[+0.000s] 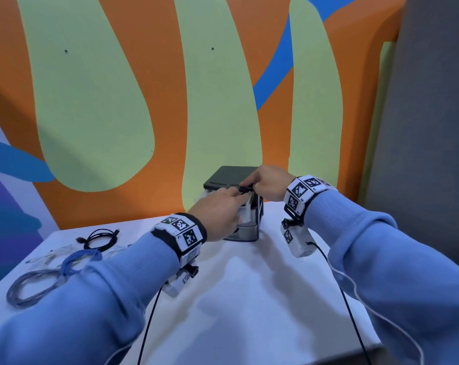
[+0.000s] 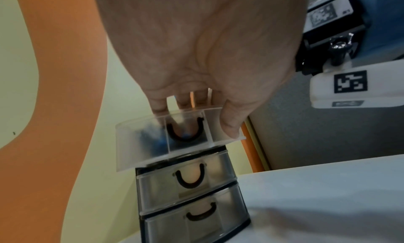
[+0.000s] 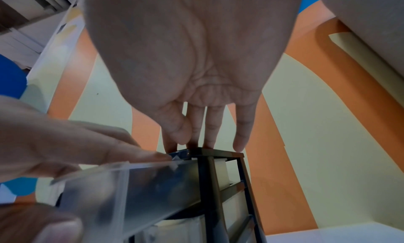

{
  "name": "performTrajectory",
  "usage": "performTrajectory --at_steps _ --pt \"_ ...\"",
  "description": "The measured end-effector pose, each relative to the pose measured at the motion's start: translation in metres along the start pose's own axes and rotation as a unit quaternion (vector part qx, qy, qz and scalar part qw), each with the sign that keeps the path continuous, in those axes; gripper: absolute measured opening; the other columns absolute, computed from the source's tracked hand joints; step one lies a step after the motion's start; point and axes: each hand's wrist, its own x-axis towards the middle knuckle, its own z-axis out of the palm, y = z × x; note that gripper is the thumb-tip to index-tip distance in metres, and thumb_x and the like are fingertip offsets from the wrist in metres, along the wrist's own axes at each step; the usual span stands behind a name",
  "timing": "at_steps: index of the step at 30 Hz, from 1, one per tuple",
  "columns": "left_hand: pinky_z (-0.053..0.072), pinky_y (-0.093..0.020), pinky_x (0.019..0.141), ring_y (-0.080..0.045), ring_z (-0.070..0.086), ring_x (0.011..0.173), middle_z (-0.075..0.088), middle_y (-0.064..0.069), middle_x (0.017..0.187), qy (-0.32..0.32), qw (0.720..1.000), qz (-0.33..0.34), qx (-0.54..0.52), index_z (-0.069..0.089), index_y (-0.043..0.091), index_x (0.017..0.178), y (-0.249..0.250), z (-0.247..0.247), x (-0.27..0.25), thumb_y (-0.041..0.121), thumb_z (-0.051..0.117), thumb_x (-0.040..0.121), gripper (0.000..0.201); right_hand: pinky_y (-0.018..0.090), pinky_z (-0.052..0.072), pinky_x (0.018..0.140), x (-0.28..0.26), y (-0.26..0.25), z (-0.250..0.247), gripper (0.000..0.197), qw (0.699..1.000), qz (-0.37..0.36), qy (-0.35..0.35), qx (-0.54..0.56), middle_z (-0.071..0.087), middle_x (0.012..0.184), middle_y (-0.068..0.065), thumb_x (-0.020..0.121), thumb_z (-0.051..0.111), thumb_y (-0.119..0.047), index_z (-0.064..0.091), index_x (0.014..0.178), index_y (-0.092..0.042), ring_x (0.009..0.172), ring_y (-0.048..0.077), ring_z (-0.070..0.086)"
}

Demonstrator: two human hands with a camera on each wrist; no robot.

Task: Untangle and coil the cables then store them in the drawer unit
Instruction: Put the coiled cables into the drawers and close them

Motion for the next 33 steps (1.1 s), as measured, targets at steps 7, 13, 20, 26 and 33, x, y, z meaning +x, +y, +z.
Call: performTrajectory --at_steps 7,13,20,26,33 --pt "0.04 -0.044 0.092 -0.032 0.044 0.109 0.048 -0.01 0.125 -0.074 0.996 -0.047 0.018 0.055 0.019 0.114 0.003 -0.007 0.005 0.025 0.049 0.108 0.011 0.024 0.037 0.048 0.0 0.002 0.002 0.057 1.0 0.003 0.001 0.006 0.065 0.065 -0.017 0.093 0.041 0.0 0.077 0.121 -0.034 0.052 0.016 0.045" --pt "0.051 -0.042 0.084 -0.027 0.051 0.119 0.059 -0.004 0.126 0.058 0.996 -0.073 -0.009 0.07 0.026 0.124 -0.006 -0.006 0.0 0.04 0.071 0.098 0.03 0.029 0.048 0.051 0.002 0.005 0.004 0.029 0.999 -0.019 0.025 -0.018 0.071 0.07 -0.016 0.098 0.061 -0.021 0.079 0.118 -0.035 0.056 0.018 0.058" --pt "0.053 -0.042 0.085 -0.027 0.059 0.107 0.066 -0.004 0.11 0.091 0.986 -0.135 -0.034 0.07 0.014 0.105 -0.031 0.012 -0.018 0.049 0.052 0.108 0.039 0.024 0.035 0.054 0.002 0.002 0.009 0.025 0.987 -0.073 0.079 -0.119 0.073 0.086 -0.011 0.102 0.063 -0.032 0.076 0.123 -0.036 0.073 0.015 0.059" --pt "0.05 -0.041 0.068 -0.025 0.053 0.096 0.063 0.003 0.083 0.109 0.988 -0.111 0.016 0.06 0.019 0.082 -0.044 0.013 -0.016 0.042 0.043 0.113 0.042 0.026 0.041 0.067 -0.001 -0.001 0.01 0.029 0.988 -0.055 0.098 -0.11 0.079 0.109 -0.007 0.103 0.06 -0.032 0.074 0.128 -0.033 0.079 0.016 0.057" --pt "0.052 -0.042 0.071 -0.026 0.054 0.098 0.059 0.0 0.104 0.217 0.963 -0.154 -0.044 0.068 0.021 0.106 -0.03 0.011 0.001 0.03 0.069 0.102 0.01 0.027 0.045 0.066 -0.004 -0.003 0.009 0.029 0.99 -0.045 0.095 -0.091 0.08 0.106 -0.007 0.102 0.057 -0.034 0.076 0.125 -0.032 0.076 0.016 0.061"
